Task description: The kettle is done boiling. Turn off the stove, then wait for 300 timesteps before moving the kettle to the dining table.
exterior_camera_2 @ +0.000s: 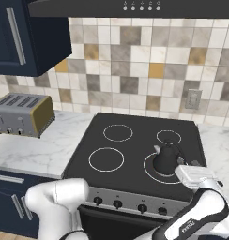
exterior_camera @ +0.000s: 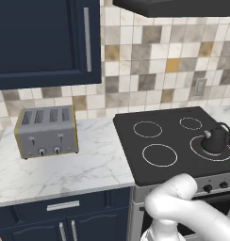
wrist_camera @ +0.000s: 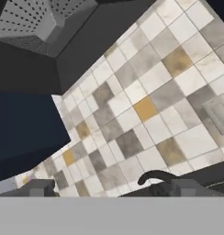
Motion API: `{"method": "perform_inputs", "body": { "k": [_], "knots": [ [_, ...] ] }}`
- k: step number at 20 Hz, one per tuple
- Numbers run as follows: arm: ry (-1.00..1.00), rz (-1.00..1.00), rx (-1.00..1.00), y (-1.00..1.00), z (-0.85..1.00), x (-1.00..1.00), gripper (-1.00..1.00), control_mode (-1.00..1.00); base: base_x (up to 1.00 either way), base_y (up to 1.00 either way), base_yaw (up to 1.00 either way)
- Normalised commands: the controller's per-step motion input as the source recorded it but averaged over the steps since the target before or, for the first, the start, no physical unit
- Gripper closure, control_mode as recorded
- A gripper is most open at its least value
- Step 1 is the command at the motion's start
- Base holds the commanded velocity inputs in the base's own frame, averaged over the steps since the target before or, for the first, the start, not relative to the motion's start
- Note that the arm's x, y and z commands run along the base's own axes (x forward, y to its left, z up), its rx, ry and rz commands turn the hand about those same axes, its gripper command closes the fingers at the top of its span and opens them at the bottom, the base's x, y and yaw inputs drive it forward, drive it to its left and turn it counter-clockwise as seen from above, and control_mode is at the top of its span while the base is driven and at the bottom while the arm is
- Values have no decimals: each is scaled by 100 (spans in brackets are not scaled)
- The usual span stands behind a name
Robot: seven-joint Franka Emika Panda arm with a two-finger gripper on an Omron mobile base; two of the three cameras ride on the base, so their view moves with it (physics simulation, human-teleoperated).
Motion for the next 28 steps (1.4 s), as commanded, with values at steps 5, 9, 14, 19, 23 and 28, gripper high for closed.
{"method": "perform_inputs", "body": {
  "k": [5, 9, 14, 19, 23, 28],
  "knots": [
    [13, 2, -24, -19, -19, 44, -100, -100, 0, 0, 0],
    [17, 8, -25, -13, -22, 39, -100, -100, 0, 0, 0],
    [16, 16, -22, -12, -23, 29, -100, -100, 0, 0, 0],
    [13, 21, -17, -26, -21, 14, -100, -100, 0, 0, 0],
    [8, 23, -15, -24, -20, 7, -100, -100, 0, 0, 0],
    [3, 21, -6, -10, -30, 7, -100, -100, 0, 0, 0]
  ]
}}
